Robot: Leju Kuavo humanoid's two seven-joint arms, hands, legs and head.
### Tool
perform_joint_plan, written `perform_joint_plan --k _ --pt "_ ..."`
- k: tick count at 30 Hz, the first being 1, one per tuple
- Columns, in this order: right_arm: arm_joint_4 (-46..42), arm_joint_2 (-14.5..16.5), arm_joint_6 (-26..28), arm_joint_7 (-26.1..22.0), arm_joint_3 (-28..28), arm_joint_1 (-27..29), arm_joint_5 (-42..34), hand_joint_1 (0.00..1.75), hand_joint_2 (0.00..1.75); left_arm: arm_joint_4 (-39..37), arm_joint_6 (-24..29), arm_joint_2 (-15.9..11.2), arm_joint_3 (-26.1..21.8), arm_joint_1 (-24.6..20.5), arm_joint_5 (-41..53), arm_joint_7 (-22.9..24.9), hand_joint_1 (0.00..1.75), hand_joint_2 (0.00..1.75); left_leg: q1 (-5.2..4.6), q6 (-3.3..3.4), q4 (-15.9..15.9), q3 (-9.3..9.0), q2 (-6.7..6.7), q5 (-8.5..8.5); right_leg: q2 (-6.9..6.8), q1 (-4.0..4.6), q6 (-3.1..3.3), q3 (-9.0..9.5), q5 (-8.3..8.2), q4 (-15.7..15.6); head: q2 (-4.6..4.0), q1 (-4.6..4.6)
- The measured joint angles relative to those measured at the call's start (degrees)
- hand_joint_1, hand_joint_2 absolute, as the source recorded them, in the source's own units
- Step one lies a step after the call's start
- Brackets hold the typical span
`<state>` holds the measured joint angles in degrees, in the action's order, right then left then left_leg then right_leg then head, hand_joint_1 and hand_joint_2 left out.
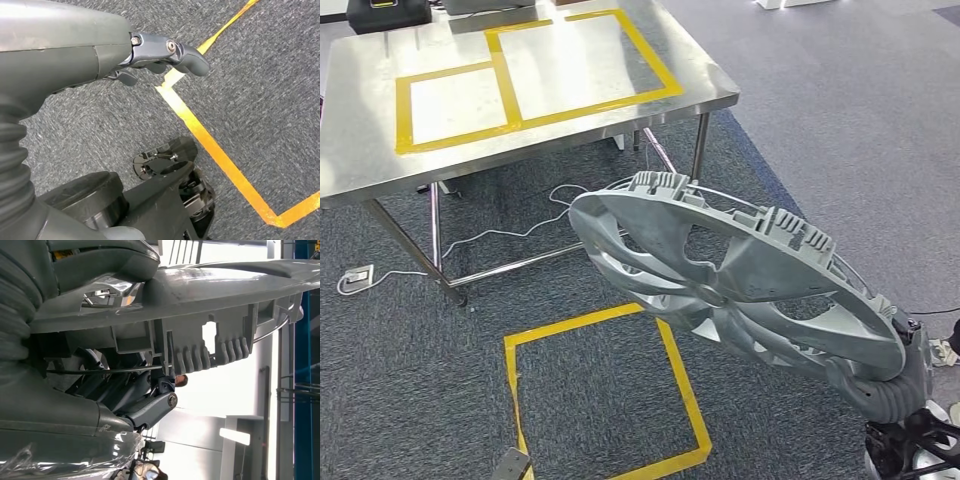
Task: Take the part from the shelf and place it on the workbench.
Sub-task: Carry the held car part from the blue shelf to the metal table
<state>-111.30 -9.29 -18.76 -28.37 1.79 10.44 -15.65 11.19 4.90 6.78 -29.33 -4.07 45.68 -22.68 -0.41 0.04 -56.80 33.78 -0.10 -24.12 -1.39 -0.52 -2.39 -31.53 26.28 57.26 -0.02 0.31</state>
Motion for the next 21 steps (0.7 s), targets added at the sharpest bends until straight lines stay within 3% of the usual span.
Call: perform_joint_plan --k 12,19,21 --pt "0.0 0.1 0.1 0.0 0.0 0.3 0.0 1.75 1.75 0.0 -0.4 0.0 0.0 0.0 0.0 -0.7 0.0 1.75 0.11 0.11 0.0 0.0 0.0 0.18 0.0 0.11 -0.06 -0.05 -0.04 0.0 0.01 -0.02" --pt "-0.1 0.2 0.1 0.0 0.0 0.2 0.1 1.75 1.75 0.0 -0.5 -0.1 0.0 0.0 0.0 -0.6 0.0 1.75 -0.1 1.14 0.3 0.03 -0.16 0.17 -0.18 -0.22 -0.92 0.0 -0.09 -0.1 0.0 -0.04" --pt "-0.1 0.2 0.1 0.0 0.1 0.2 0.1 1.75 1.75 0.0 -0.6 -0.1 0.0 -0.1 0.0 -0.5 0.0 1.75 0.28 1.62 1.0 -0.38 -0.51 0.56 0.34 -0.21 -1.28 -0.99 1.49 2.1 0.0 0.09"
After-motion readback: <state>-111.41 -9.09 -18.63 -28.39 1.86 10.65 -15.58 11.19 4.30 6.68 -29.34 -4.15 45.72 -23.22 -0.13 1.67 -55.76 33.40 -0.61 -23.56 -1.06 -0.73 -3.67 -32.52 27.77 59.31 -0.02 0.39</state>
